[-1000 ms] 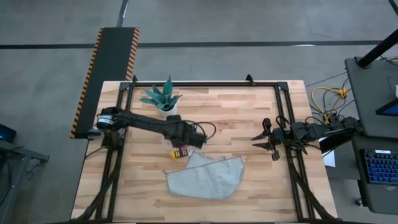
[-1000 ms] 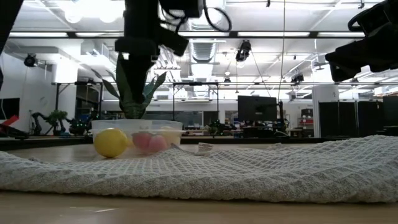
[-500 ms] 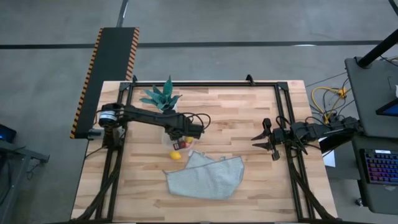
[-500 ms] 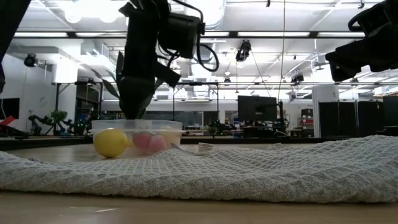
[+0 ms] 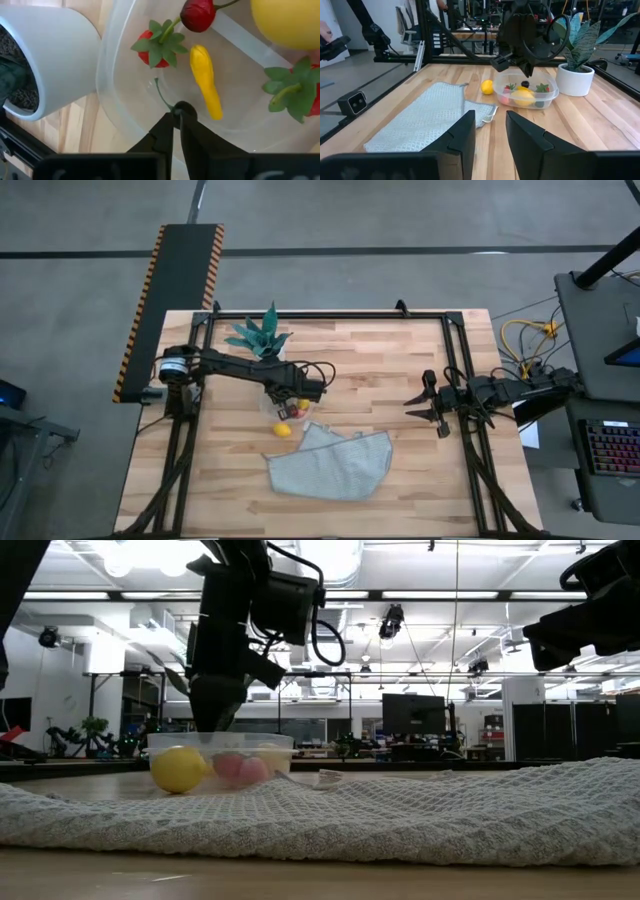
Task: Pick and placing Produce into tupperware
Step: Put the yellow lemon into the container
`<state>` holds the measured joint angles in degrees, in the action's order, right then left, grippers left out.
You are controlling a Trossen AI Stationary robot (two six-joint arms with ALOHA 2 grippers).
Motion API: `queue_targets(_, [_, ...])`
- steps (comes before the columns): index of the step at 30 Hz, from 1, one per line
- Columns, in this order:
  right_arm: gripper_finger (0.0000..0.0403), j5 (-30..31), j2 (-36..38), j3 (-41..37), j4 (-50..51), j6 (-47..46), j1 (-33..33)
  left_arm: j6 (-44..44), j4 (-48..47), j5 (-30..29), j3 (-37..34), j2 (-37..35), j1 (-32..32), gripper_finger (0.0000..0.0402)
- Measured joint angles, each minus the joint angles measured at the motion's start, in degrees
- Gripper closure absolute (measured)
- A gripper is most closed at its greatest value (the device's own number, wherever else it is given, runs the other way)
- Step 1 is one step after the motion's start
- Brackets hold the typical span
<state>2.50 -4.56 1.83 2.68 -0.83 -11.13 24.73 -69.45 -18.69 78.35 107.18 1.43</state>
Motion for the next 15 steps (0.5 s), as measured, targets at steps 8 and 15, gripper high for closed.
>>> queue_targets(8, [0.0298, 0.00, 0.00, -0.01, 0.00, -0.01, 0.00, -1.76, -0.01, 1.08, 1.60, -0.30, -1.80, 0.0366])
queue_targets(15, [0.0304, 0.00, 0.00, 0.00, 0.00, -0.01, 0.01, -8.91, 1.96, 3.14, 3.80, -4.81, -6.67, 0.0365])
